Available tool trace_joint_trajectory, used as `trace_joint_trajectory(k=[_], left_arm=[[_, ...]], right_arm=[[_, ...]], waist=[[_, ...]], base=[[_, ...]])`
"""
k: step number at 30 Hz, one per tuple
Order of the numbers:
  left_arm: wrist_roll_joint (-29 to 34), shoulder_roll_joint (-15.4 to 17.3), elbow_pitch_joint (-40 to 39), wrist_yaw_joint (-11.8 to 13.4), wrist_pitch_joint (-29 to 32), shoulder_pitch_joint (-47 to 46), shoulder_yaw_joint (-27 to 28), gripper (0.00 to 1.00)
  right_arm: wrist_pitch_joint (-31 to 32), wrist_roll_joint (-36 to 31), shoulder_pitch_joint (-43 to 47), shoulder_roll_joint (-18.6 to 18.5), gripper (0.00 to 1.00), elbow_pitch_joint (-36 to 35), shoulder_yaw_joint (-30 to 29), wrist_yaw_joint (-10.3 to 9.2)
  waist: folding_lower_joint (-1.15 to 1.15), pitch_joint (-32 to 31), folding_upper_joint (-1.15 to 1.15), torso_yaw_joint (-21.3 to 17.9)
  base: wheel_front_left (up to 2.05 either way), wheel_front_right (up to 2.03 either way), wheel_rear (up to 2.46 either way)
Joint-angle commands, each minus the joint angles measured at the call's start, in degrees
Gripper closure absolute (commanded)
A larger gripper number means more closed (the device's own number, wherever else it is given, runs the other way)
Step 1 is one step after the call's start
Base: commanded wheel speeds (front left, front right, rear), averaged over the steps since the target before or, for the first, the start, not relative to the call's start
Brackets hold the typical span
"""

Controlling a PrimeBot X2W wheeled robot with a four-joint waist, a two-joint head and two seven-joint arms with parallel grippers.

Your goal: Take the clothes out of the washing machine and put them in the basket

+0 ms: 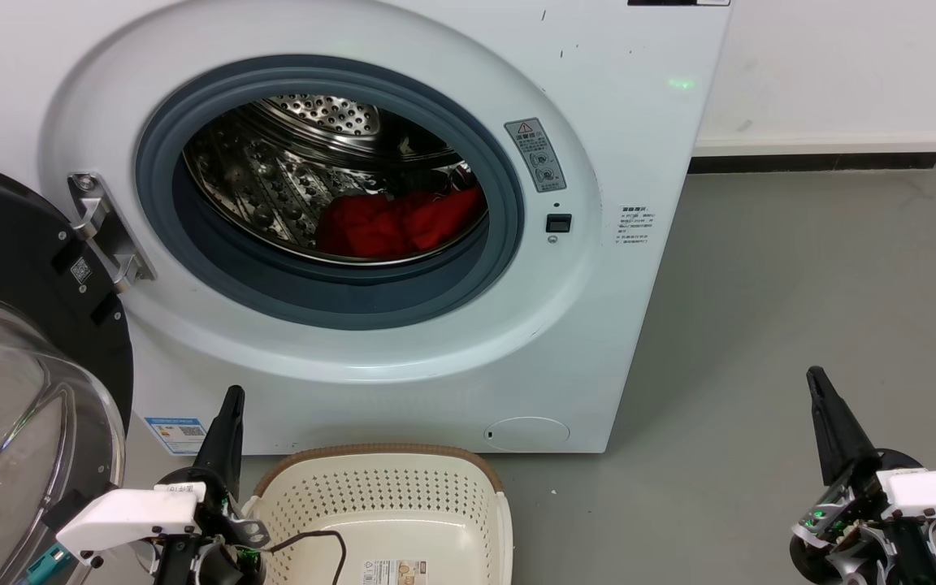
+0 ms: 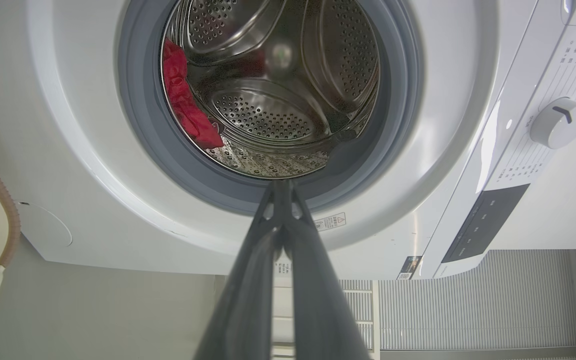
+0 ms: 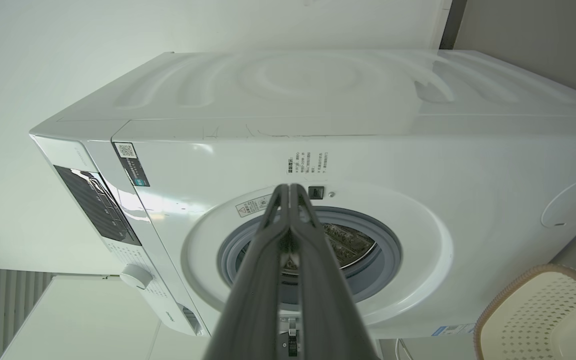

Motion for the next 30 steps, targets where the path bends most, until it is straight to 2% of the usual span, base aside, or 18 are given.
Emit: trace_joint_trajectory(k=[1, 24, 25, 30], left_arm=[[0.0, 0.1, 0.0, -0.1, 0.3, -0.4, 0.1, 1.00], [0.0, 0.1, 0.0, -0.1, 0.3, -0.4, 0.1, 1.00], [0.0, 0.0, 0.0, 0.0, 0.0, 0.0, 0.0, 0.00], [0.4, -0.2, 1.1, 0.0, -0.7, 1.6, -0.3, 0.00]], right_arm=[[0.0, -0.3, -0.7, 0.2, 1.00, 0.1, 0.0, -0.02], [0.0, -0.3, -0.7, 0.2, 1.00, 0.1, 0.0, -0.02], [0.0, 0.0, 0.0, 0.0, 0.00, 0.0, 0.0, 0.00], [-0.6, -0.4, 1.5, 0.1, 0.00, 1.4, 0.1, -0.01]], waist=[[0.00, 0.0, 0.00, 0.0], [0.00, 0.0, 0.00, 0.0], [0.00, 0.0, 0.00, 0.0], [0.00, 0.0, 0.00, 0.0]], base=[[0.00, 0.00, 0.00], [0.00, 0.00, 0.00], [0.00, 0.00, 0.00], [0.00, 0.00, 0.00]])
